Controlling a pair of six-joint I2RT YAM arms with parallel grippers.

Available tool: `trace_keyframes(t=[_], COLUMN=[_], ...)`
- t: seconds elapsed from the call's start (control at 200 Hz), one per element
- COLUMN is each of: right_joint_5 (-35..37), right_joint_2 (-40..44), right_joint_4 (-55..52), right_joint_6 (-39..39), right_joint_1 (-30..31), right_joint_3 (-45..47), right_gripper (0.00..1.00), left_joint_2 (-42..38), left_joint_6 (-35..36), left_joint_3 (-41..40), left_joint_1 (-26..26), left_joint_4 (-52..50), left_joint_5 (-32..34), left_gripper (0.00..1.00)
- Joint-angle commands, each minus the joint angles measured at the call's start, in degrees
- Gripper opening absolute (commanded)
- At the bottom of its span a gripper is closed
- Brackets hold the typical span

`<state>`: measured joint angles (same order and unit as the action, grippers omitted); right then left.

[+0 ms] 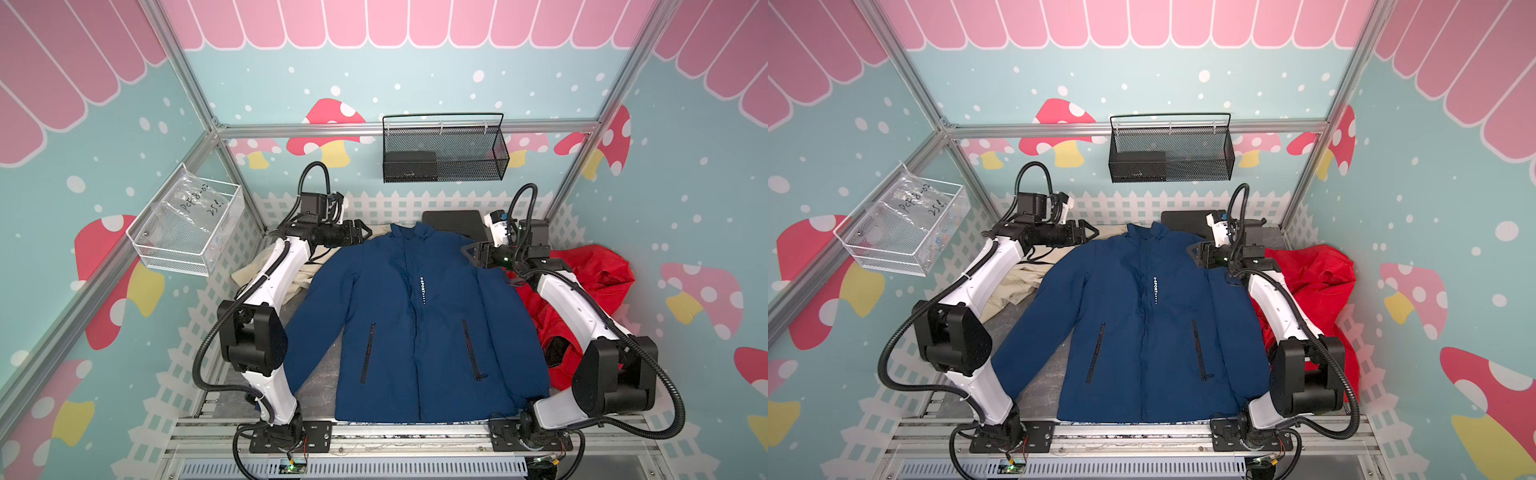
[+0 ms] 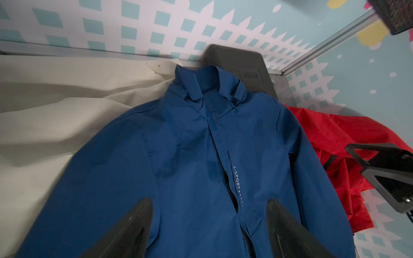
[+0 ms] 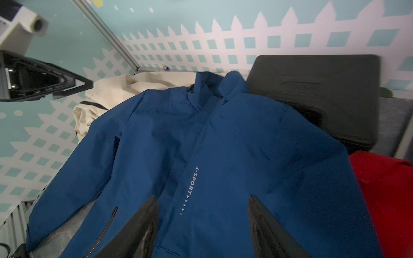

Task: Unzip the jacket
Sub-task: Flatten out the jacket at the center of the board, then unzip the zipper on the jacket.

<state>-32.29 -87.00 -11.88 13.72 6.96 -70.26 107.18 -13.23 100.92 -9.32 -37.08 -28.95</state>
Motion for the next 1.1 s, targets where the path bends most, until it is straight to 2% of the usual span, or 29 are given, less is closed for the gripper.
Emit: trace_keyframes(t=[0.0, 0.155, 0.29, 0.39, 0.706, 1.096], right_joint_5=[2.58, 4.30, 6.31, 7.75, 10.35, 11.64], right_joint_2=[-2.99, -6.69, -9.59, -11.90, -15.98, -16.97], right_joint_4=[2.51, 9.47, 15.74, 18.90, 22.37, 24.14], right_joint_6=[2.28, 7.86, 12.67, 14.59, 16.87, 16.87], right_joint_1=[3.94, 7.30, 8.57, 9.67, 11.41, 11.67], right_joint_3=[1.24, 1.87, 2.14, 1.65, -0.48, -0.27], right_gripper=[0.61, 0.55, 0.55, 0.56, 0.56, 0.58], left_joint_2=[5.32, 13.96, 19.84, 24.25, 35.87, 46.06], left_joint_6=[0.80, -2.12, -6.20, -7.63, -10.37, -14.25], left_joint_3=[6.24, 13.78, 16.48, 20.31, 31.68, 39.34], left_joint_1=[-2.02, -4.64, -5.62, -5.94, -6.54, -7.04], left_joint_4=[-2.70, -1.24, 6.11, 7.83, 11.12, 15.18], left_joint_5=[1.53, 3.44, 2.78, 3.60, 8.29, 7.87], left_gripper=[0.83, 0.83, 0.82, 0.82, 0.83, 0.78])
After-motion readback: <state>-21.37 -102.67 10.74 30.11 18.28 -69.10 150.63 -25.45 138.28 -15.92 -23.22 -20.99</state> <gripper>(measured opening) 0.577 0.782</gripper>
